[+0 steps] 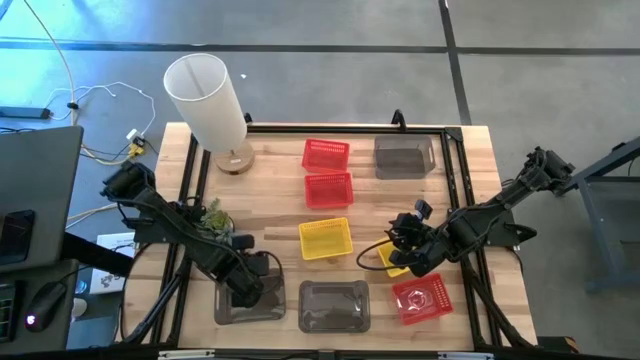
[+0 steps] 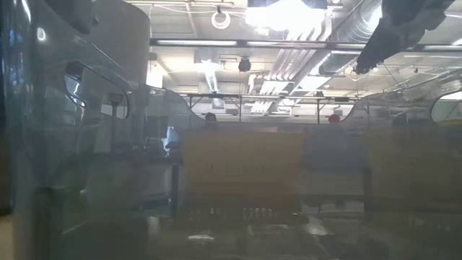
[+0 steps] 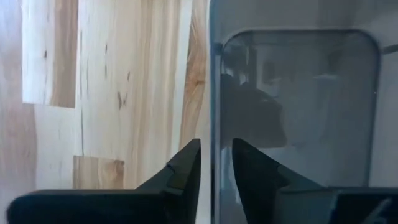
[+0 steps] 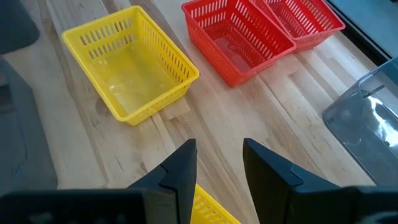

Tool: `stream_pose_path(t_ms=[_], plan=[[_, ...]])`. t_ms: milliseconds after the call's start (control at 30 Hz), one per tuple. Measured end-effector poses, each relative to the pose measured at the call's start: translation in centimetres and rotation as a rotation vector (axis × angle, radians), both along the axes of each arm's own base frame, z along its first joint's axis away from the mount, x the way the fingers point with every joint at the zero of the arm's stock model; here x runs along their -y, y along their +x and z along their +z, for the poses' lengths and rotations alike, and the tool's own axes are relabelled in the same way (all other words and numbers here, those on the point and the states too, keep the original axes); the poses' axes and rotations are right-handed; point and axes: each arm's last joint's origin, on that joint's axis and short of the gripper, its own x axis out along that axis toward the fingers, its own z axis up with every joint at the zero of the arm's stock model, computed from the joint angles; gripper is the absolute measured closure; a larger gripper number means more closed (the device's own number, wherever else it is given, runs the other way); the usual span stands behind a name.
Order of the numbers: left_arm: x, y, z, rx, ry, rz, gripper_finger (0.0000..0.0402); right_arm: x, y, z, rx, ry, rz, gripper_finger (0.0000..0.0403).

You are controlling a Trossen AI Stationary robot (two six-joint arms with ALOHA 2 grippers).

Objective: Stack baskets by color
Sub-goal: Stack the bottom left black bin into the bottom right black bin

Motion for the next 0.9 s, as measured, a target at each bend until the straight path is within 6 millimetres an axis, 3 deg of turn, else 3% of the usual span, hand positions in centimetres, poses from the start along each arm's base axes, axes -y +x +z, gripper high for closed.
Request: stream_pose_path(t_ms=[200,500,900], plan=[[-0.1,0.0,0.0,0.005,0.021,0.005,0.0396,0.0,0.0,0.0,0.005,0.003,0.0,0.0284],[-0.2,-0.2,0.6,0.028,0.008,0.005,0.0401,-0.1,0.1,0.1,0.013,0.008,0.0,0.0284],[-1.0,-1.6,4.3,0.16,-0.067,0.014,0.0401,-0.1,0.2,0.1,0.026,0.017,0.0,0.0284]])
